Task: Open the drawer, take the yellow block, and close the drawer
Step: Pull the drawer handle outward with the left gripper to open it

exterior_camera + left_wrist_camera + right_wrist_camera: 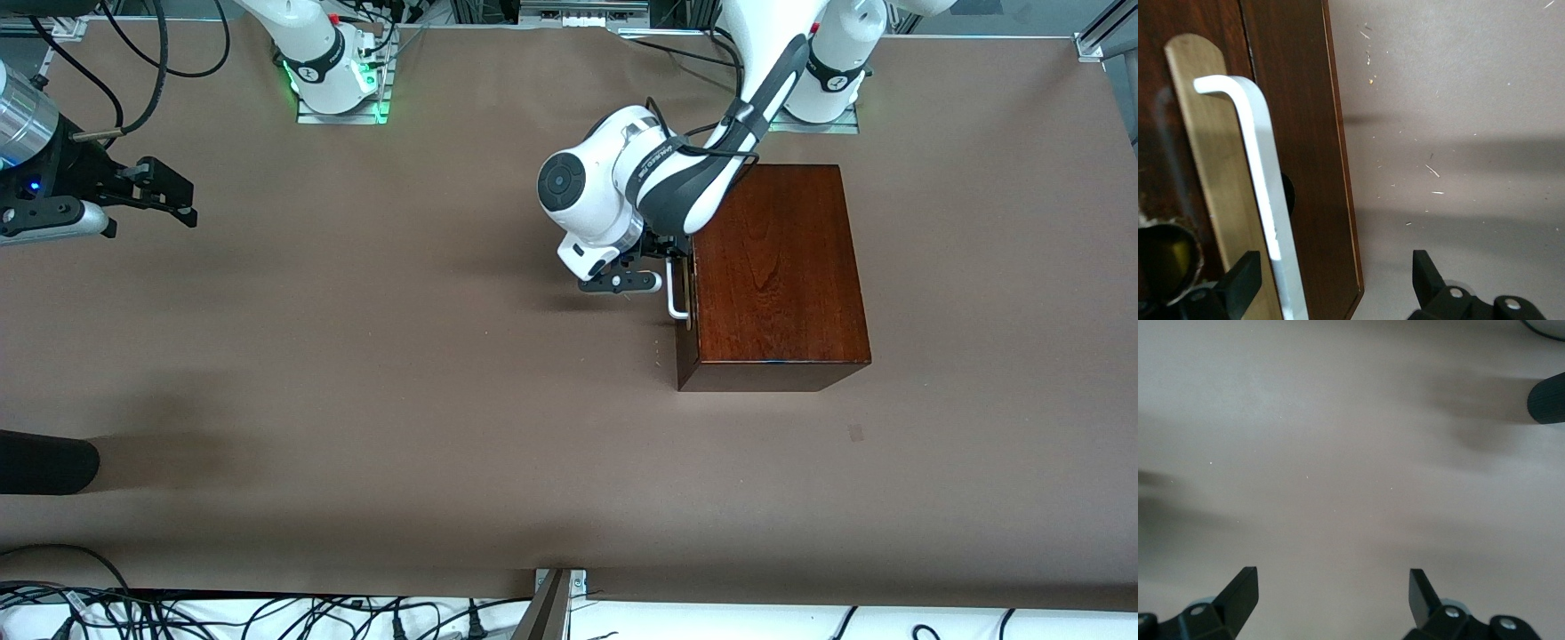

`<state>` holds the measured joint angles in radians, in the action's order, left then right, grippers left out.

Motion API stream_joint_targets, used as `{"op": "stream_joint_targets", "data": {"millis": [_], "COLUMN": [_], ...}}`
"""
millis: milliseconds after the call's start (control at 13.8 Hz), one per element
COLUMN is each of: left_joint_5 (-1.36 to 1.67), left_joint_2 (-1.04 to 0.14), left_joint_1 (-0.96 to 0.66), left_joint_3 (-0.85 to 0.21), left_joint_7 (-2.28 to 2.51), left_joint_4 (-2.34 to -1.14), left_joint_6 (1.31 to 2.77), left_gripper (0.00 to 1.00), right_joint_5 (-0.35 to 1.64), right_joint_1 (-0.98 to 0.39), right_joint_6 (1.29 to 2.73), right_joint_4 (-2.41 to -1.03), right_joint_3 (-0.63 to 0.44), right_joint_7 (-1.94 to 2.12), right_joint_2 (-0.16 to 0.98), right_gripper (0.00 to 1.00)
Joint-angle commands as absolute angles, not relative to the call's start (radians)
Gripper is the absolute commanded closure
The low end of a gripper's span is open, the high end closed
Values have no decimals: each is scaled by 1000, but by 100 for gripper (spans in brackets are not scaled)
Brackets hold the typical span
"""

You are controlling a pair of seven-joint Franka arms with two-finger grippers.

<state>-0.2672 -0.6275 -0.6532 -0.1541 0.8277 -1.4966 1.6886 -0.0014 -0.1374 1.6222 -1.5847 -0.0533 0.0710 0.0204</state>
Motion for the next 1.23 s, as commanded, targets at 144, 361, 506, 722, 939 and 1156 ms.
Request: {"op": "stream_joint_targets", "data": {"millis": [144, 361, 506, 722, 939, 1156], "left_joint_5": [-290, -275, -270, -180, -146, -57], "left_joint_2": [-643, -652, -660, -661, -666, -678], "left_joint_1": [-666, -666, -670, -678, -704, -727], "left_joint_3": [-146, -147, -149, -150, -152, -152], "left_joint_7": [845, 862, 885, 917, 957, 959], "left_joint_4": [-1493, -1489, -1480, -1477, -1460, -1447], "left_joint_6": [1739, 1782, 1804, 1873, 1900, 1991], "left_gripper": [0, 0, 0, 0, 0, 0], "right_joint_5": [6, -1, -3, -3, -3, -3], "right_joint_1": [-141, -141, -143, -143, -143, -141], "right_joint_6": [1609, 1609, 1611, 1609, 1609, 1609], "right_joint_4": [-1586, -1585, -1582, -1582, -1583, -1583], "right_joint_3": [-55, -57, -55, -55, -58, -61], "right_joint_7": [78, 80, 80, 81, 87, 92], "right_joint_2": [9, 6, 8, 3, 3, 5], "right_gripper": [0, 0, 0, 0, 0, 0]}}
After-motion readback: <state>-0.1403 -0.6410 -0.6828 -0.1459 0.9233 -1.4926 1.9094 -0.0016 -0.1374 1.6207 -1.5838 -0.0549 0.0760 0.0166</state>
